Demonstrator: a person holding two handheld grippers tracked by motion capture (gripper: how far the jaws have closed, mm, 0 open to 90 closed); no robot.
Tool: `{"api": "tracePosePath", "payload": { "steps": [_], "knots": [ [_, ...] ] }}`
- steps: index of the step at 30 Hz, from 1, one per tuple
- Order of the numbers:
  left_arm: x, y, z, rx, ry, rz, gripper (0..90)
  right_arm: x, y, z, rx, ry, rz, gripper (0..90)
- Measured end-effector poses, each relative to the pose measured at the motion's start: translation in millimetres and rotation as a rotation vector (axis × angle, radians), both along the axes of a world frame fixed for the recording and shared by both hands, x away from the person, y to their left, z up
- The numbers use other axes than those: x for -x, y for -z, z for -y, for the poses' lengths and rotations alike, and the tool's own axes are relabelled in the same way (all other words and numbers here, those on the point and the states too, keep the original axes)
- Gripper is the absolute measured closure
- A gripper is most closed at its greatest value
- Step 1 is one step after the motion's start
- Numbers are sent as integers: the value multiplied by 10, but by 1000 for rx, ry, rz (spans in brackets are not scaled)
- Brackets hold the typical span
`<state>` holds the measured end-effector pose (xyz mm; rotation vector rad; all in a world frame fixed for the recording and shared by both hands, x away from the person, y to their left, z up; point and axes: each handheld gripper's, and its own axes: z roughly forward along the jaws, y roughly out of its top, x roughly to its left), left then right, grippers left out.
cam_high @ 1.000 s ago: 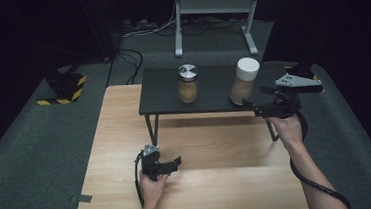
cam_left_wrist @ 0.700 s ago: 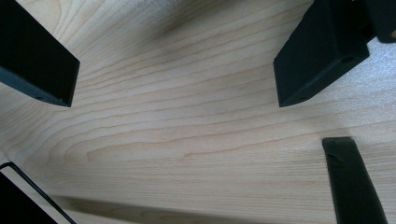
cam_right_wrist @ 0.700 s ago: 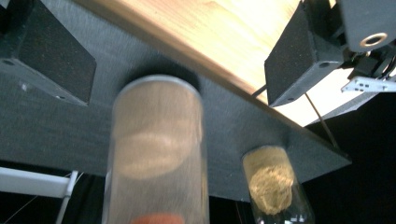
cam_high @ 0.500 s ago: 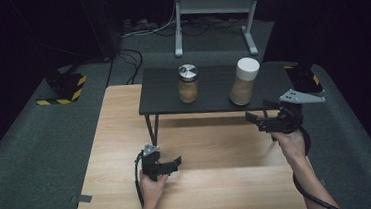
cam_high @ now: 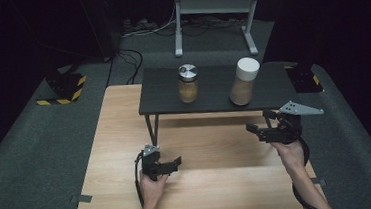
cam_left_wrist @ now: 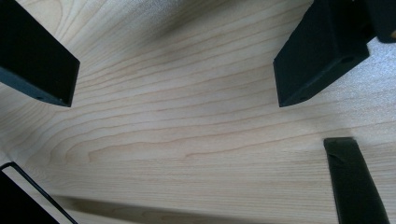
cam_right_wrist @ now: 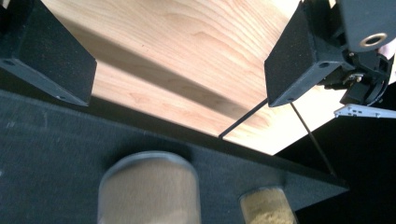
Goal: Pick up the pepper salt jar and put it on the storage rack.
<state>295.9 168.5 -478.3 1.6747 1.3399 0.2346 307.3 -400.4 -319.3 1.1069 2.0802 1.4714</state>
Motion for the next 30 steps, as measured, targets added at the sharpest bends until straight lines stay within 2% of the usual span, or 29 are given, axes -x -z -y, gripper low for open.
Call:
{"api": "tracePosePath", "payload": {
  "steps": [7, 12, 15, 25, 30],
  "knots": [
    [0, 0, 1, 0, 0, 0, 4, 58, 129, 16, -2, 0, -16, 88],
    [-1, -3, -4, 3, -1, -3, 6, 125, 279, 40, -14, 16, -39, 90],
    [-2, -2, -10, 6, 0, -4, 5, 171, 424, 59, -22, 33, -65, 90],
    [-3, -1, -6, 5, 3, -4, 4, 238, 760, 93, -49, 75, -121, 96],
    [-4, 1, -1, 4, 4, -2, 4, 271, 893, 71, -28, 96, -124, 101]
  ]
}}
